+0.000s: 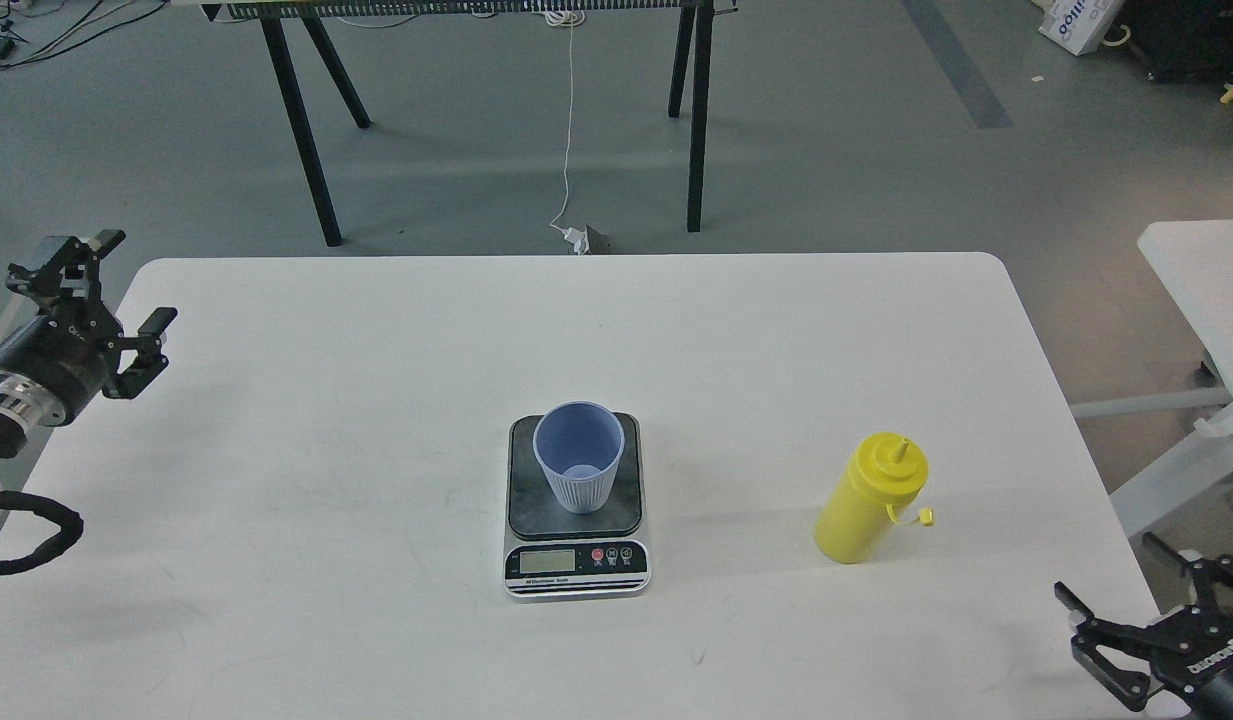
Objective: Pour seasoning into cup on scale with both arms
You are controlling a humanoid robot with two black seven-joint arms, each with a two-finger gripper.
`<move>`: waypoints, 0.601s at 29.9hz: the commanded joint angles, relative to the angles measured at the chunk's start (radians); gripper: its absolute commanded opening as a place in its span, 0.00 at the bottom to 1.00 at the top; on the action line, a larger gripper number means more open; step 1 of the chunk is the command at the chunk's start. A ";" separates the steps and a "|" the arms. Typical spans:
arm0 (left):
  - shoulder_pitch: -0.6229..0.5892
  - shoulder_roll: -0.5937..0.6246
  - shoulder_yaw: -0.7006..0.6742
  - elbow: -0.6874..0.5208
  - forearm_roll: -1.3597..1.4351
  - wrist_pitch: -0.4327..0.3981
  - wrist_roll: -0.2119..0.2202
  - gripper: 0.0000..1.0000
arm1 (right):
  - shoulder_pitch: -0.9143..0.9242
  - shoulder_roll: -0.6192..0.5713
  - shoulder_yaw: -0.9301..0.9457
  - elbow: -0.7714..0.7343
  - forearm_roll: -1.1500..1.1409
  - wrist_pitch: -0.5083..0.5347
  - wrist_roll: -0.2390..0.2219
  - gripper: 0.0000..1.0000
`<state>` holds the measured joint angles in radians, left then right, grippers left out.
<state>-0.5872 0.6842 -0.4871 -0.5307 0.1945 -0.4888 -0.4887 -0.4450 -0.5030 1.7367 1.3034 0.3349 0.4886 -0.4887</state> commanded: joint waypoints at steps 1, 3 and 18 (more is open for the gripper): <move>-0.023 0.009 0.001 0.000 0.000 0.000 0.000 0.99 | 0.202 -0.080 -0.015 -0.042 -0.007 0.000 0.000 0.96; -0.036 0.023 0.002 0.001 0.000 0.000 0.000 0.99 | 0.325 -0.089 -0.066 -0.084 -0.008 0.000 0.000 0.96; -0.086 0.024 0.002 0.006 0.000 0.000 0.000 0.99 | 0.805 0.079 -0.336 -0.466 -0.034 0.000 0.000 0.98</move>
<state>-0.6660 0.7103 -0.4851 -0.5252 0.1949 -0.4888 -0.4887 0.3290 -0.4526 1.4085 0.8742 0.3135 0.4887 -0.4887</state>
